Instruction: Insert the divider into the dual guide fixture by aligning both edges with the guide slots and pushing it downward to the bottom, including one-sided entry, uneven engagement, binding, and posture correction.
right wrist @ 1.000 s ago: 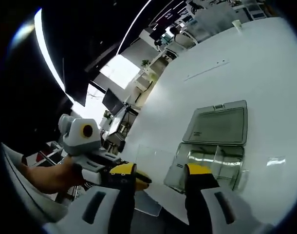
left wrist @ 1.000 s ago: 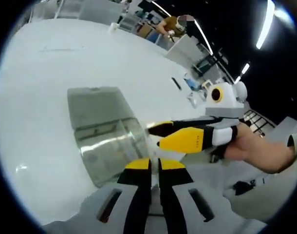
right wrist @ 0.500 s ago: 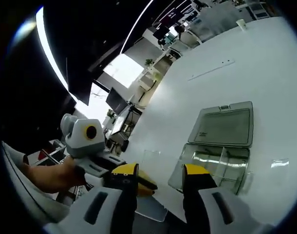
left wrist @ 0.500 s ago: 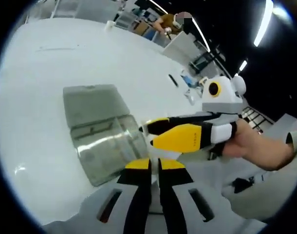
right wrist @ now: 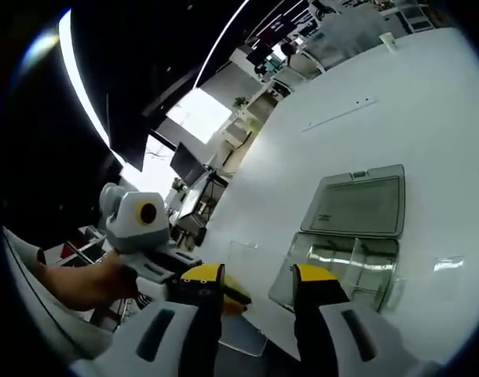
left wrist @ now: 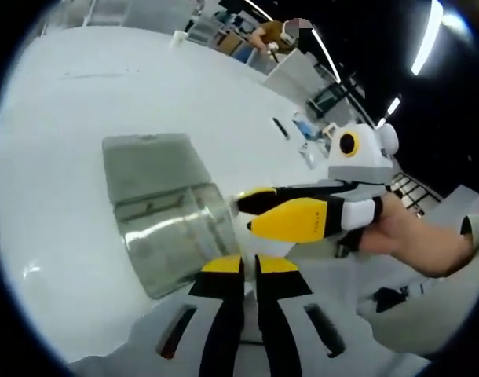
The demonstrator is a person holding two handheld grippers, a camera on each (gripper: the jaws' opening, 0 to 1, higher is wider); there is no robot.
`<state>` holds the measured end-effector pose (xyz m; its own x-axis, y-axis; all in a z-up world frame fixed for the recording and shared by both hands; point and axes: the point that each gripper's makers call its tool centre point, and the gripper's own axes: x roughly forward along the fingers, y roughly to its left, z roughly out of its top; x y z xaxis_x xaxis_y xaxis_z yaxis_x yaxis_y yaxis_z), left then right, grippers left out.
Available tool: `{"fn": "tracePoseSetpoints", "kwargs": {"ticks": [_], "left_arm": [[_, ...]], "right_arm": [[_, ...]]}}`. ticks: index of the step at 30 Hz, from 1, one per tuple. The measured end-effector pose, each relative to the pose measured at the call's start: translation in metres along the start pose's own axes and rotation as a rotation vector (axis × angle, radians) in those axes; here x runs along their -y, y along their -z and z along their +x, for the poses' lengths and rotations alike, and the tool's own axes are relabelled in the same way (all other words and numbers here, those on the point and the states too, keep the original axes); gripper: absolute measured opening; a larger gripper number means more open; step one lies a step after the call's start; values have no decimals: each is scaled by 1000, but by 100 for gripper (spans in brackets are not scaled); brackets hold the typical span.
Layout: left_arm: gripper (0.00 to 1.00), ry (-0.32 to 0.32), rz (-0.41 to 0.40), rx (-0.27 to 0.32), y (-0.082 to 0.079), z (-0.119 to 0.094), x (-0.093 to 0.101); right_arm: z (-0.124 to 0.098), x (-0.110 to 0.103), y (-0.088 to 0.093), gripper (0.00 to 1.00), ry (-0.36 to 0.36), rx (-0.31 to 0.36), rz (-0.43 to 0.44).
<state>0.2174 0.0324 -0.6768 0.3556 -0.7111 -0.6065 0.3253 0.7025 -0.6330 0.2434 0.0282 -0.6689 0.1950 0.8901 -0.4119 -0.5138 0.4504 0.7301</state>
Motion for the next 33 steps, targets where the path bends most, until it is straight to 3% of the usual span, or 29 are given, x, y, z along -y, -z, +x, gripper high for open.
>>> {"fn": "tracePoseSetpoints", "kwargs": {"ticks": [10,28,33], "left_arm": [[2,-100,-35,-56,-7,-6,-25],[2,-230,-130,-191,-14,0,-51],[2,-263,-157,-228,-11,3,-57]], "right_arm": [[-9,5,0,33,1,16,-32],[-19,8,7,34,-9,-10,-215],[-19,6,13,39,-27,-21,-296]]}}
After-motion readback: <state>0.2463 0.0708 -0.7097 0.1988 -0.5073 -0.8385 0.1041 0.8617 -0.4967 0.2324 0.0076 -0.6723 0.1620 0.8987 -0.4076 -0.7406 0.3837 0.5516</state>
